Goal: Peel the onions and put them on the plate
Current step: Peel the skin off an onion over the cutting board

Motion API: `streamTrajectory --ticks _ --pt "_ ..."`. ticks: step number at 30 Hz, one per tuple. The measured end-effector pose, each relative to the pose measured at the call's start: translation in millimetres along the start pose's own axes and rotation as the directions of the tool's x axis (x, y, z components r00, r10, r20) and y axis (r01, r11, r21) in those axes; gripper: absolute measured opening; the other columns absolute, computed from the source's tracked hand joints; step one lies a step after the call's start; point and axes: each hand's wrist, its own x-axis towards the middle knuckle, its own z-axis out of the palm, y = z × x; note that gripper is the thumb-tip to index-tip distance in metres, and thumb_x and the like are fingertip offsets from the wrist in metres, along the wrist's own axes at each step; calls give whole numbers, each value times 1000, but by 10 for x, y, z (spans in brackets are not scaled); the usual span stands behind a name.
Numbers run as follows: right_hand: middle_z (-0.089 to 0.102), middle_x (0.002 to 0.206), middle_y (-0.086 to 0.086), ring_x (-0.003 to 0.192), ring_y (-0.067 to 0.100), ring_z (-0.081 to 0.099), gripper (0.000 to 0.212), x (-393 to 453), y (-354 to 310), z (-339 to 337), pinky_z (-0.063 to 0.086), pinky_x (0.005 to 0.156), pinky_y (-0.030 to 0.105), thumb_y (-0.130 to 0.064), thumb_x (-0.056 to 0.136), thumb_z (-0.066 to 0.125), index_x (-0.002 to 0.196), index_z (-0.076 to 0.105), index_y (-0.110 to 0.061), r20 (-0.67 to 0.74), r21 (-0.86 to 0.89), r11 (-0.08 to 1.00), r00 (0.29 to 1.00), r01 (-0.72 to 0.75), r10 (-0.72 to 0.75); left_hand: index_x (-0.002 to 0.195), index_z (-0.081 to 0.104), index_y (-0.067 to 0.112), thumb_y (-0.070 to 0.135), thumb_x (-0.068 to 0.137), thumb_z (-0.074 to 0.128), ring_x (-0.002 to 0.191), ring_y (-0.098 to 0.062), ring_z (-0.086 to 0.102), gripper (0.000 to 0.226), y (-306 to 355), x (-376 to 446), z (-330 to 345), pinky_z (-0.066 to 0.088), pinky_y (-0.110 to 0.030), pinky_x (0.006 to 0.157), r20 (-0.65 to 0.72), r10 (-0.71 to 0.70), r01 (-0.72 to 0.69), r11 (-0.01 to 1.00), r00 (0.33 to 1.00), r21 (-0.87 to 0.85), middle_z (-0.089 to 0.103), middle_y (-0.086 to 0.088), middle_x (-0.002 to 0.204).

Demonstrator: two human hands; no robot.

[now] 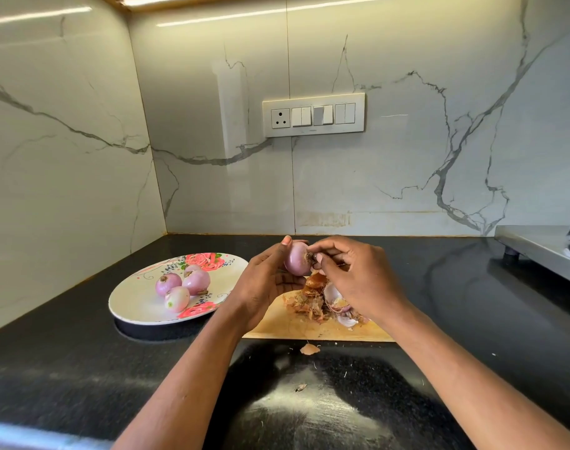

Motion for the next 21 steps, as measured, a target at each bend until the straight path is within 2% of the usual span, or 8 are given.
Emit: streamTrajectory --ticks 5,9,12,14,17,19,21 --pt "74 98 -11 87 1 71 25 -1 -33 26 61 76 23 -14 85 80 109 77 -21 33 35 999 999 5 -6 118 68 7 43 104 46 70 -14 63 44 12 11 -8 55 -29 72 -13 -10 9 1000 1000 -19 71 -10 86" --pt "77 85 -13 80 0 71 12 11 -6 14 57 72 19 -17 84 81 96 80 -21 -20 37 999 999 -34 35 114 61 10 43 103 48 72 -15 62 37 -1 16 -7 53 -31 74 7 13 -13 1000 1000 27 69 -10 90" --pt "76 83 -11 76 4 73 7 29 44 -10 61 72 30 -20 87 78 93 78 -23 -44 88 991 994 -97 102 112 63 10 40 99 54 76 -15 64 34 1 10 -11 54 -30 78 63 -3 3 1000 998 9 69 -9 91" --pt "76 83 -7 72 6 73 3 38 75 -28 63 66 37 -23 90 76 93 75 -25 -54 122 982 987 -144 152 118 65 10 37 93 60 80 -15 64 37 0 13 -21 53 -30 81 109 -8 6 1000 994 19 69 -8 94" --pt "75 82 -8 74 7 72 1 42 103 -31 62 67 34 -26 92 73 92 74 -26 -78 110 981 983 -159 168 124 67 12 34 90 63 84 -15 60 41 -13 20 -29 52 -29 83 140 -13 4 998 990 64 66 -7 96" --pt "75 81 -9 76 6 72 4 45 102 -21 62 71 38 -27 94 71 93 74 -25 -79 94 984 984 -154 162 119 70 14 36 93 60 83 -13 61 35 -13 20 -29 52 -28 81 133 -19 10 998 991 66 68 -4 93" --pt "74 81 -9 74 4 71 6 49 99 -19 61 68 35 -26 96 68 96 74 -24 -71 85 983 983 -162 168 114 72 15 35 99 54 85 -12 64 31 -4 22 -26 52 -29 81 120 -25 19 999 992 51 71 -4 97"
